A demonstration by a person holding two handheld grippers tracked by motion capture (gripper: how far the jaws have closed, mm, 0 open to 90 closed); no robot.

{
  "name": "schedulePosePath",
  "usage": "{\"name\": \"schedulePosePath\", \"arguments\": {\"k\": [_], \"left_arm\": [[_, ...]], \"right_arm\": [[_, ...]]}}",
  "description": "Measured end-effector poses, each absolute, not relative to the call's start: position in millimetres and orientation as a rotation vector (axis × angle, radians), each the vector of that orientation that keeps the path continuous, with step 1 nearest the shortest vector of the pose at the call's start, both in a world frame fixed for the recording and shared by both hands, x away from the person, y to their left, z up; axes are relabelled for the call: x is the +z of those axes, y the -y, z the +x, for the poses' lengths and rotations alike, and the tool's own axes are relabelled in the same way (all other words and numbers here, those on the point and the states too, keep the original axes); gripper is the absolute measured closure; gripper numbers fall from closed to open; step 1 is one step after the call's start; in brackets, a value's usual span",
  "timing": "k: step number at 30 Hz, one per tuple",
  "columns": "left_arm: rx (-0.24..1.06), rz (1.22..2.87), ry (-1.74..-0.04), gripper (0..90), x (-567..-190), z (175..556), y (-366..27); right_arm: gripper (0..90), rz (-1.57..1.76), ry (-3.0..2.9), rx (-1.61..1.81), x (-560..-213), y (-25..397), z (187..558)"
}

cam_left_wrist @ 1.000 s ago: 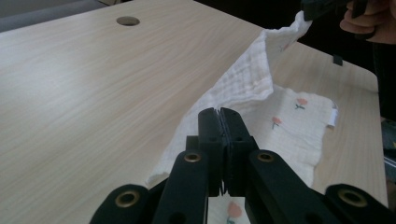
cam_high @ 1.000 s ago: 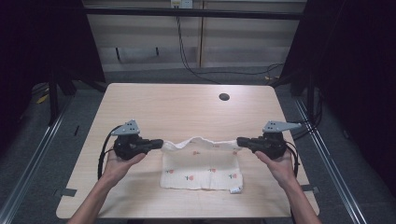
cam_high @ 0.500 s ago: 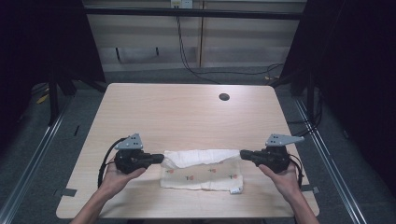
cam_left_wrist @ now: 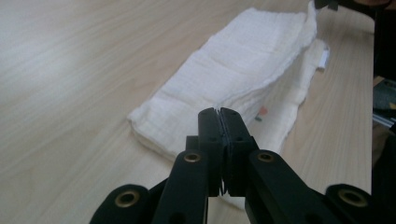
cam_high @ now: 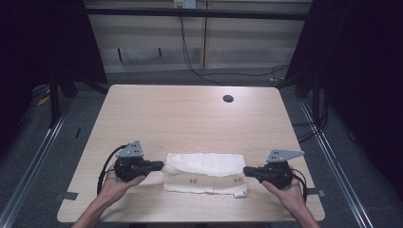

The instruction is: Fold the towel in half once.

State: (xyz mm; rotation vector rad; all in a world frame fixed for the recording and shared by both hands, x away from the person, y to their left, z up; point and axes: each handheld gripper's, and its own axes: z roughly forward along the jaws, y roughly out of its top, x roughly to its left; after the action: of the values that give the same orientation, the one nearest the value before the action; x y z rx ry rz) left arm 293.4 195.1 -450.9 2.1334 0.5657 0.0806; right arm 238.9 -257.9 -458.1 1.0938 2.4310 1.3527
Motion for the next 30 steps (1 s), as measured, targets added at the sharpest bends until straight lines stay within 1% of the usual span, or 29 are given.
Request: {"name": "schedulePosePath", "arguments": {"k": [2,10,13,18,20,21,24,26,30], "left_arm": [[0.069,2.147,-0.578,88.5,-457.9,289.6,-196.0],[0.016,2.232,-0.54,88.0,-474.3,274.2,-192.4],[-0.005,2.234,-0.542,87.6,-477.0,271.8,-190.7],[-0.005,2.222,-0.546,85.5,-473.6,272.2,-190.3],[-0.007,2.205,-0.551,81.7,-471.2,273.3,-191.8],[0.004,2.197,-0.563,78.0,-468.6,274.9,-193.1],[0.014,2.153,-0.574,76.6,-461.0,281.8,-197.4],[0.001,2.116,-0.619,72.3,-458.2,288.7,-199.1],[0.005,2.08,-0.654,67.1,-456.9,300.1,-197.0]], "right_arm": [[87.3,1.102,-2.457,1.333,-464.1,257.0,236.2],[86.5,1.093,-2.528,1.262,-477.1,253.3,229.4],[85.4,1.088,-2.543,1.231,-481.1,251.2,228.4],[80.8,1.097,-2.518,1.244,-478.0,250.4,227.5],[78.1,1.104,-2.509,1.257,-478.5,251.0,227.7],[77.3,1.111,-2.504,1.256,-479.1,250.8,228.4],[72.4,1.115,-2.498,1.266,-478.0,250.6,229.0],[68.7,1.119,-2.484,1.275,-477.0,251.6,228.7],[63.3,1.146,-2.435,1.301,-471.9,255.2,228.6]]}}
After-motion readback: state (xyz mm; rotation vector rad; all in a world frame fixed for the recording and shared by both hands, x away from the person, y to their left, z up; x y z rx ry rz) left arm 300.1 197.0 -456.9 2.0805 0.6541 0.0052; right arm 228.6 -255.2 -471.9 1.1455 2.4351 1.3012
